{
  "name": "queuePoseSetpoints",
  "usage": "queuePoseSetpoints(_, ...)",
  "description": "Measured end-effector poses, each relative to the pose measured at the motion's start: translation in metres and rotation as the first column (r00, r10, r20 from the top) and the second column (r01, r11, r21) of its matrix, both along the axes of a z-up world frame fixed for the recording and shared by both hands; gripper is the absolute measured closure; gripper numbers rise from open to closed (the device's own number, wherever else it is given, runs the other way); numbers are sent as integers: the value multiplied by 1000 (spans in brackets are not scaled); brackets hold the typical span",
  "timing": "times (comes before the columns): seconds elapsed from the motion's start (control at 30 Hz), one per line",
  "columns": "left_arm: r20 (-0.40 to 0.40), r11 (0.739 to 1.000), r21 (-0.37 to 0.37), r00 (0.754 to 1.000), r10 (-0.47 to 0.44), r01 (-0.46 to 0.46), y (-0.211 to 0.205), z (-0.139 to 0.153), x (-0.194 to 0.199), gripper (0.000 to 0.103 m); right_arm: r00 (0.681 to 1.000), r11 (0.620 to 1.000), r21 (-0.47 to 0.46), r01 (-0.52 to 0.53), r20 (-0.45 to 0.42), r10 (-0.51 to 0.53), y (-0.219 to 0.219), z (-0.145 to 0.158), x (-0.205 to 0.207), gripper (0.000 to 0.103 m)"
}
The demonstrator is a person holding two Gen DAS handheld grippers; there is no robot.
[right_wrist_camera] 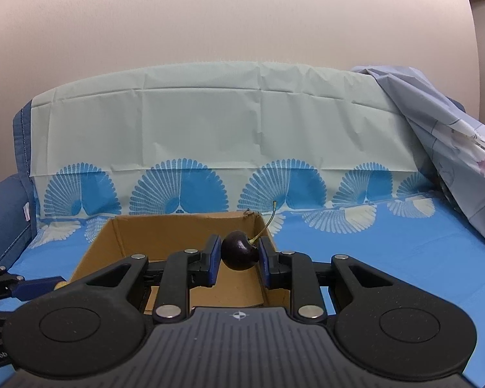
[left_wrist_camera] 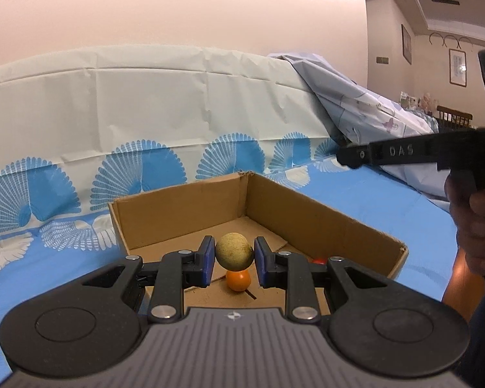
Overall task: Organize fruits
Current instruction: 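Carry the yellow-green fruit in the left gripper over the box while the right carries the cherry, then lower the left gripper into the box and open it while the right releases the cherry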
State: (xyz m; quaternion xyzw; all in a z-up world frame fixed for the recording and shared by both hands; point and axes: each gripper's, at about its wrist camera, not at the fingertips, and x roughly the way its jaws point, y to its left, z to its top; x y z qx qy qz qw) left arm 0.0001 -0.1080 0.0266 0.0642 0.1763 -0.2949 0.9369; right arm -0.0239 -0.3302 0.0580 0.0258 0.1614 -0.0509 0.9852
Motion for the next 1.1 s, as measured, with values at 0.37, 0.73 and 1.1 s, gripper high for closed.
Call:
queuePoseSetpoints(0.37,-15,1000,0,1000,22,-22,0,0,5,74,999,999,-12,-34,-9,33,16,-2,11,77)
queuePoseSetpoints(0.73,-36,999,30,998,47,-46,-3,-4,11,74,999,998,-43,-41,-28,40,18,-4,15,77)
queuePoseSetpoints(1.1,-47,998,46,997,55,-53,-4,-9,14,74,999,998,-56,-41,-36,39,20,-4,16,77)
